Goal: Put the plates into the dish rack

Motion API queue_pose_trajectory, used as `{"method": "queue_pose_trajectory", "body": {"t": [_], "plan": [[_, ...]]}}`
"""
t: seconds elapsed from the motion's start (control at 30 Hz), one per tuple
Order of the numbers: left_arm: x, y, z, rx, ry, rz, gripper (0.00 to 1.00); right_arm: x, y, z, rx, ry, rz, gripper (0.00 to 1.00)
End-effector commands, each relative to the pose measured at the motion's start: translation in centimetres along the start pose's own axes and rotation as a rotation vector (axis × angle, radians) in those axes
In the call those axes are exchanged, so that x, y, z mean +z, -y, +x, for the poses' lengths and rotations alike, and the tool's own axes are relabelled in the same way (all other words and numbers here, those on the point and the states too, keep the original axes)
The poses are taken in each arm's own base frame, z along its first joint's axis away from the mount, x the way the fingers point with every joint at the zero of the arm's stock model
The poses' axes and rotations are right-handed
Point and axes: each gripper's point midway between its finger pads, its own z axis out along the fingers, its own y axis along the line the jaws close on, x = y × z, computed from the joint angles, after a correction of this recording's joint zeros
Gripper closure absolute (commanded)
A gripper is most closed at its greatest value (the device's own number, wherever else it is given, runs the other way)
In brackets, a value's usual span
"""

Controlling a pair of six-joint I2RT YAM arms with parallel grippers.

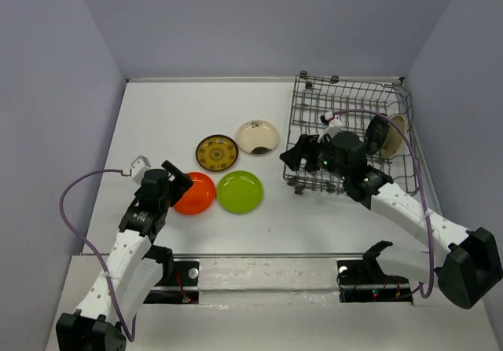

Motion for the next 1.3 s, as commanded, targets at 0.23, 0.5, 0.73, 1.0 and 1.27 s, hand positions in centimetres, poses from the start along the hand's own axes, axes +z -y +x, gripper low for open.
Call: {"method": "queue_pose_trajectory", "body": {"t": [0.23,0.5,0.73,1.0,1.27], "plan": [[1.6,-5.2,1.1,-0.039,-0.036,-0.338,0.01,-1.5,-2.5,-2.5,-0.04,0.131,-0.107,0.18],[3.0,-7.0,2.6,-0.044,-0.08,-0.387,0.12,-1.5,-3.7,-1.7,-0.017,0.097,-0.181,0.18],[4.7,-8.1,2.6,-0.11,-0.073,-0.338,0.41,-1.0,-3.7,-0.9,-0.013,0.065,-0.196,0.18],[4.9,-8.3,2.8,-0.128,-0.064,-0.298,0.67,-0.9,-3.7,-0.9,-0.012,0.063,-0.197,0.18],[4.7,-8.3,2.4,-0.126,-0.033,-0.28,0.95,-0.6,-3.4,-0.4,-0.015,0.05,-0.189,0.18]]}}
